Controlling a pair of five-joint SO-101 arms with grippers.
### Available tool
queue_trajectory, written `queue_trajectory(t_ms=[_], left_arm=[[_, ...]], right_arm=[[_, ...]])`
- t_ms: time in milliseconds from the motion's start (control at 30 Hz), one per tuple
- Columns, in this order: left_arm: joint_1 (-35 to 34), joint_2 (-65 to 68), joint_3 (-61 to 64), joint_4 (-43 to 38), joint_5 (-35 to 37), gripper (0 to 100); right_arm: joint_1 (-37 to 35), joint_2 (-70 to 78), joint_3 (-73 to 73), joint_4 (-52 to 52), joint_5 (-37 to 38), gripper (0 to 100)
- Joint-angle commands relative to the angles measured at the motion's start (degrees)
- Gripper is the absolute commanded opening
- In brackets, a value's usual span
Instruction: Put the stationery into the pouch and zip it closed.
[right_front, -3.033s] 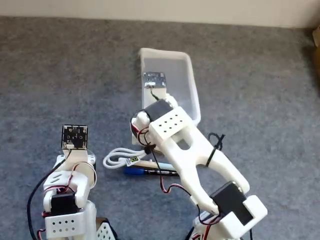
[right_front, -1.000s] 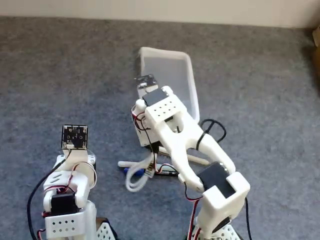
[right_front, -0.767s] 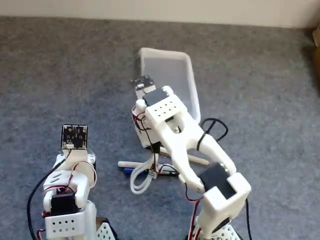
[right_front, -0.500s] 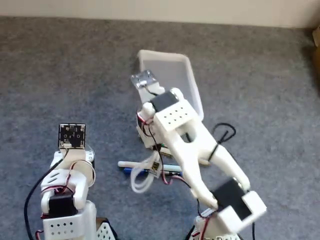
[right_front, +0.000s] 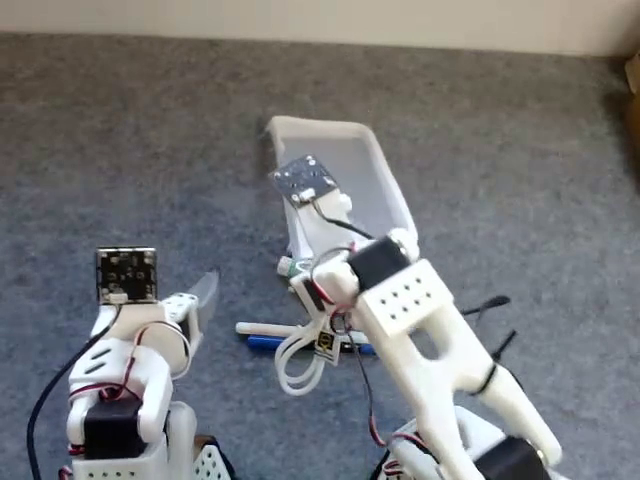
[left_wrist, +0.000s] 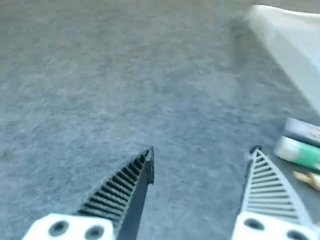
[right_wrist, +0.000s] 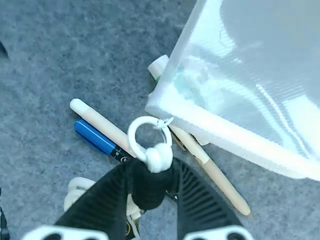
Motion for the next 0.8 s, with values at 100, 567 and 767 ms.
queue_trajectory(t_ms=[100, 567, 767], left_arm=[[10.15, -0.22, -6.29, 3.69, 5.10, 29], [22.29, -0.22, -3.38, 3.60, 5.54, 29], [22.29, -0.22, -2.77, 3.60, 5.54, 29]], right_arm=[[0.75, -9.89, 4.35, -3.82, 3.52, 0.4], [-1.27, -16.84, 7.25, -3.56, 3.60, 0.4], [-4.97, -17.19, 9.10, -4.00, 3.60, 0.4]])
